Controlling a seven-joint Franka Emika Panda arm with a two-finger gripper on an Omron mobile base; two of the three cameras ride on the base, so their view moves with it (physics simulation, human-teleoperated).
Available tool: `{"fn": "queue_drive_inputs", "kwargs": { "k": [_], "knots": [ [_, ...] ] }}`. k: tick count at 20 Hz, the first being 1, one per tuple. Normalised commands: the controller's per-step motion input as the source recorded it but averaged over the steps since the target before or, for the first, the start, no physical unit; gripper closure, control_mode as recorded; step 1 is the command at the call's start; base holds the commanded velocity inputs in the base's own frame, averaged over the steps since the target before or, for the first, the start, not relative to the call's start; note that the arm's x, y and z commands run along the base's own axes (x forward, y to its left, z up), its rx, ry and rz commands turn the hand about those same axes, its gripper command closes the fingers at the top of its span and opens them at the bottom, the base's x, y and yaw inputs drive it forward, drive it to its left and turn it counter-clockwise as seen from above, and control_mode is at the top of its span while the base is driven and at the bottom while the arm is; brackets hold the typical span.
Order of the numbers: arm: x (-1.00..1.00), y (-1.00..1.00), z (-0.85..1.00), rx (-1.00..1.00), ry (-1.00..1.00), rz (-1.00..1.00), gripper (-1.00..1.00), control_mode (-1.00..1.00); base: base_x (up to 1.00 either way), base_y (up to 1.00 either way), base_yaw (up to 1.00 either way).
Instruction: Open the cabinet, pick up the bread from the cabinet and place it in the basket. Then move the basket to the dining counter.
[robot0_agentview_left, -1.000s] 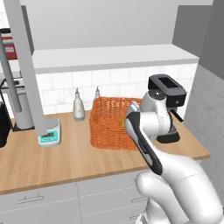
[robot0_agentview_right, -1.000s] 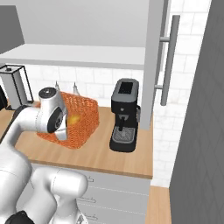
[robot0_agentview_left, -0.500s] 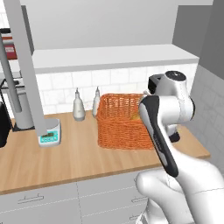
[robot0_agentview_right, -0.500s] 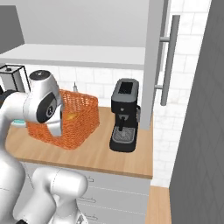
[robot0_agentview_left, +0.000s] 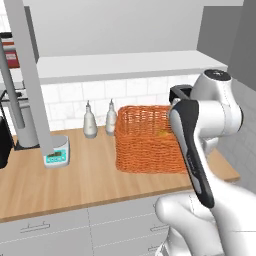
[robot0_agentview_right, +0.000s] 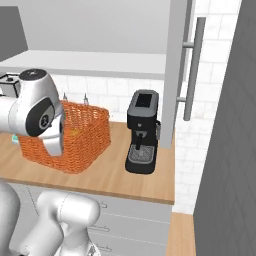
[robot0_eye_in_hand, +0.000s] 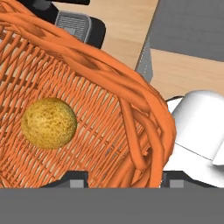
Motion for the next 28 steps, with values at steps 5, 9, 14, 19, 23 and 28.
{"fn": "queue_drive_inputs", "kwargs": {
  "k": [5, 9, 14, 19, 23, 28],
  "knots": [
    [-0.19, 0.0, 0.0, 0.0, -0.03, 0.0, 1.0, 1.0, -0.78, 0.0, 0.0],
    [0.0, 0.0, 0.0, 0.0, 0.0, 0.0, 1.0, 1.0, -1.0, -0.01, 0.15],
    [0.0, 0.0, 0.0, 0.0, 0.0, 0.0, 1.0, 1.0, -0.38, 0.36, 0.64],
    [0.0, 0.0, 0.0, 0.0, 0.0, 0.0, 1.0, 1.0, 0.0, 0.03, 1.0],
    [0.0, 0.0, 0.0, 0.0, 0.0, 0.0, 1.0, 1.0, 0.0, 0.0, 1.0],
    [0.0, 0.0, 0.0, 0.0, 0.0, 0.0, 1.0, 1.0, 0.0, 0.0, 1.0]
  ]
}}
